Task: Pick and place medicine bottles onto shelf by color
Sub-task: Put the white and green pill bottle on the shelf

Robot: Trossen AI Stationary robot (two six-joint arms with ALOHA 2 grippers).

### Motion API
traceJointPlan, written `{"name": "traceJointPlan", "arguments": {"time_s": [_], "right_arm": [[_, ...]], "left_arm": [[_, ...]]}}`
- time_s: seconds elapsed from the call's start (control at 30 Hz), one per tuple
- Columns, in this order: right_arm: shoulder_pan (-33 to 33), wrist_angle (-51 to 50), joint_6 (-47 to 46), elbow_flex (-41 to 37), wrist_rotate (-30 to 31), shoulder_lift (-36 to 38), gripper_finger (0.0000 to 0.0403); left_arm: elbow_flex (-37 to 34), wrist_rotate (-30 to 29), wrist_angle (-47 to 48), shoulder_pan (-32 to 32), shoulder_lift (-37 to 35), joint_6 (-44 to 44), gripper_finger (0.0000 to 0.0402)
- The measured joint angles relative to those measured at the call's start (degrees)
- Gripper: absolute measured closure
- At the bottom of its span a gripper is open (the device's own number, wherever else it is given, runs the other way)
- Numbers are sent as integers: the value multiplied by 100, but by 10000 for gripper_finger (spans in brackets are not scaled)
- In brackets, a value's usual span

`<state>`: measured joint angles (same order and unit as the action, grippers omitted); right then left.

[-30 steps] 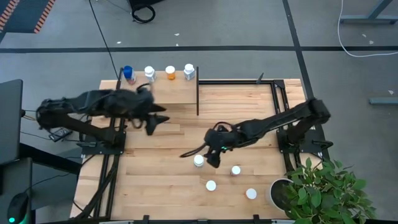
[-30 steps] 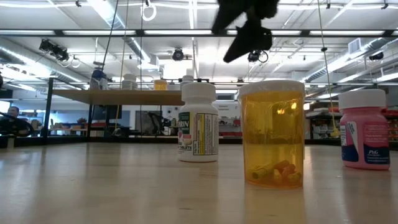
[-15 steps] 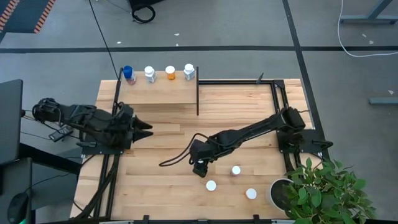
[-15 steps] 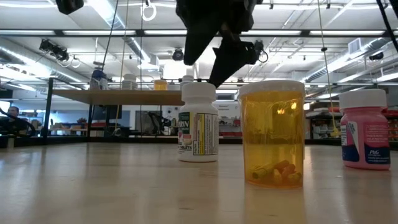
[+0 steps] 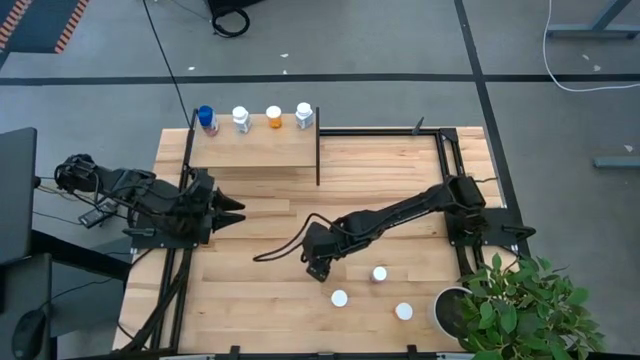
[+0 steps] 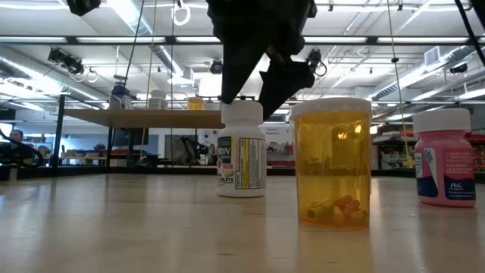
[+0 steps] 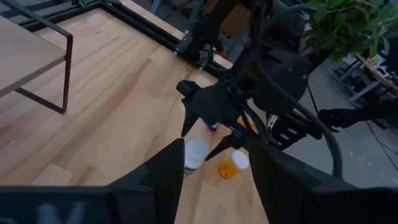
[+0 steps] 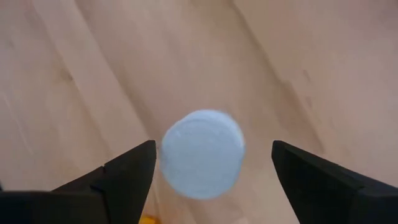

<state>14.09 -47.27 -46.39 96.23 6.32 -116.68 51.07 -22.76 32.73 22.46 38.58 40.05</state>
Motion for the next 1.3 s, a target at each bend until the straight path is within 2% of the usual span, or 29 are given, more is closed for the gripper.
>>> {"name": "traceJointPlan", "arguments": {"time_s": [0.13,0.33,0.57,0.67,0.87,1.0,1.13,1.3], "right_arm": [[-131,24,214,2,-5,-65,84],[-203,-4,323,-3,-349,-166,88],[-204,15,330,-9,-345,-170,94],[-206,15,330,-9,-345,-170,116],[-244,26,350,-9,-339,-166,189],[-338,63,326,-6,-360,-137,193],[-530,-81,522,360,-432,-112,193],[-908,-830,1154,1330,-457,-94,191]], "left_arm": [[0,-1,-70,-1,1,9,223],[0,-10,-164,-2,1,48,228],[0,-57,-159,-2,1,132,230],[0,-59,-146,-2,1,132,230],[0,-59,-120,-2,1,160,230],[0,-57,-109,-2,1,286,230],[0,-58,-109,-2,1,366,230],[0,-59,-103,-2,1,435,230]]}}
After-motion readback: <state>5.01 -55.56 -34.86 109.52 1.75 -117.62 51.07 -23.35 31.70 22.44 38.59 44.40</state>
